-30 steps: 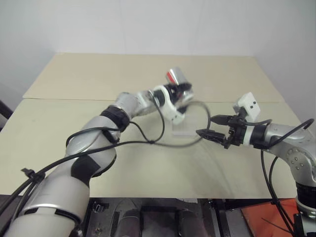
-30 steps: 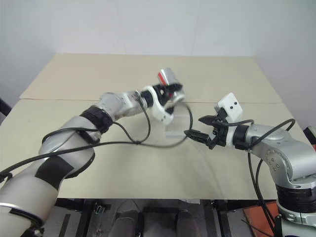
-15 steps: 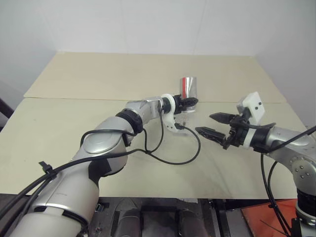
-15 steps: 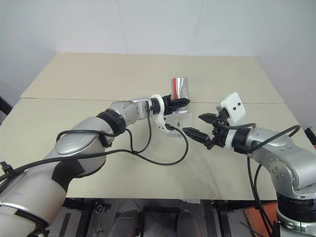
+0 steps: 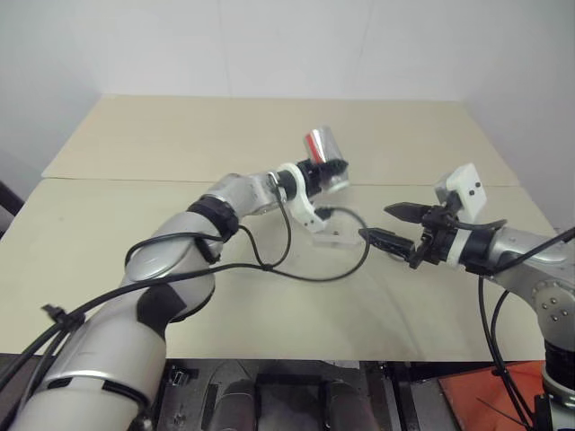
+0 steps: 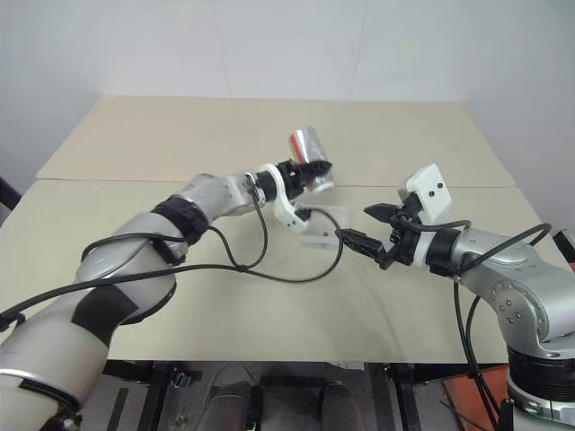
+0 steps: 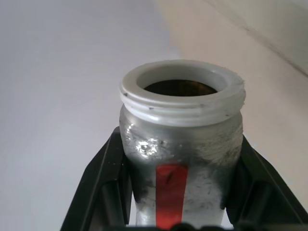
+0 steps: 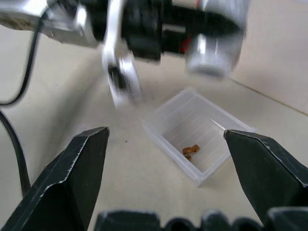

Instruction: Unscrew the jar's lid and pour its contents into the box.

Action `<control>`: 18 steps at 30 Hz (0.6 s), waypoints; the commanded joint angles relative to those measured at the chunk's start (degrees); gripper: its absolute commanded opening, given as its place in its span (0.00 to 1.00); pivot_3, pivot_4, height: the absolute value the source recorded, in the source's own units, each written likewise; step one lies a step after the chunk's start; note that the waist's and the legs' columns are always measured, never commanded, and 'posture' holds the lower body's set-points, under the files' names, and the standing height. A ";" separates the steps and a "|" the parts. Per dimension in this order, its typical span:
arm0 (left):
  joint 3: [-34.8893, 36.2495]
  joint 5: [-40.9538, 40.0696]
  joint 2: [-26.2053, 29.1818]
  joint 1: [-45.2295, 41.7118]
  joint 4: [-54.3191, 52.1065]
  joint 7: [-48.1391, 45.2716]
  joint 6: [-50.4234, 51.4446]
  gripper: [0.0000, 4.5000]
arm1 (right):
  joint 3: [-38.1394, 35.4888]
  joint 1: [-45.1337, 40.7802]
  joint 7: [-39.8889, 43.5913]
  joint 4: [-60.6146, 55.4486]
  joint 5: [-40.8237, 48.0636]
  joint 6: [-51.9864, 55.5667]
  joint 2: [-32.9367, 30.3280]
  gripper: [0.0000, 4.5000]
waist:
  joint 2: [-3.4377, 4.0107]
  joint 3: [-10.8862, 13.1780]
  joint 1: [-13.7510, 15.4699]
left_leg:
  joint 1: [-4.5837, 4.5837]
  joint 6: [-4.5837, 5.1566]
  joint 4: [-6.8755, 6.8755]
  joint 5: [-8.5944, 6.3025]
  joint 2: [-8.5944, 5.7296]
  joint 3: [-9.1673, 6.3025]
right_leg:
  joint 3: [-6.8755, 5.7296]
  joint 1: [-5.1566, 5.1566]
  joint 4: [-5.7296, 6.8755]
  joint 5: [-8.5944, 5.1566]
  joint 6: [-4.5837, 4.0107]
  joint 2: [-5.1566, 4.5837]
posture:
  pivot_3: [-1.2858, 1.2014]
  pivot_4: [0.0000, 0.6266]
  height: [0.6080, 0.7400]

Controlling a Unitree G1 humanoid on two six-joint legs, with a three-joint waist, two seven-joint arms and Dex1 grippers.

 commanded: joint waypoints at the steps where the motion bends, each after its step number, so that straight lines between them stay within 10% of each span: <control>1: 12.31 -16.02 1.78 4.42 -6.39 -11.62 -1.02 0.45 | -0.20 -1.89 1.57 0.40 0.07 -1.50 -1.32 0.99 | 0.02 -0.01 -0.05 | 0.02 0.00 -0.01 0.00 0.00 0.02 | 0.01 0.00 0.00 0.00 0.00 0.00 | 0.52 0.24 1.00; 7: 31.51 -47.82 -1.73 18.59 -23.10 -37.61 11.64 0.45 | 0.78 -2.94 3.13 1.63 -0.14 -1.60 -1.83 0.99 | 0.03 -0.02 0.14 | 0.06 0.00 0.06 0.00 0.03 0.01 | -0.05 0.12 0.03 0.01 -0.01 -0.01 | 0.52 0.24 1.00; 18: 47.32 -65.49 -4.28 33.37 -45.69 -40.07 44.08 0.45 | 0.90 -3.26 3.71 1.83 0.29 -0.96 -1.61 0.99 | 0.05 -0.03 -0.41 | 0.26 0.01 0.08 0.00 0.05 -0.08 | -0.04 0.30 0.00 0.01 0.00 0.03 | 0.52 0.24 1.00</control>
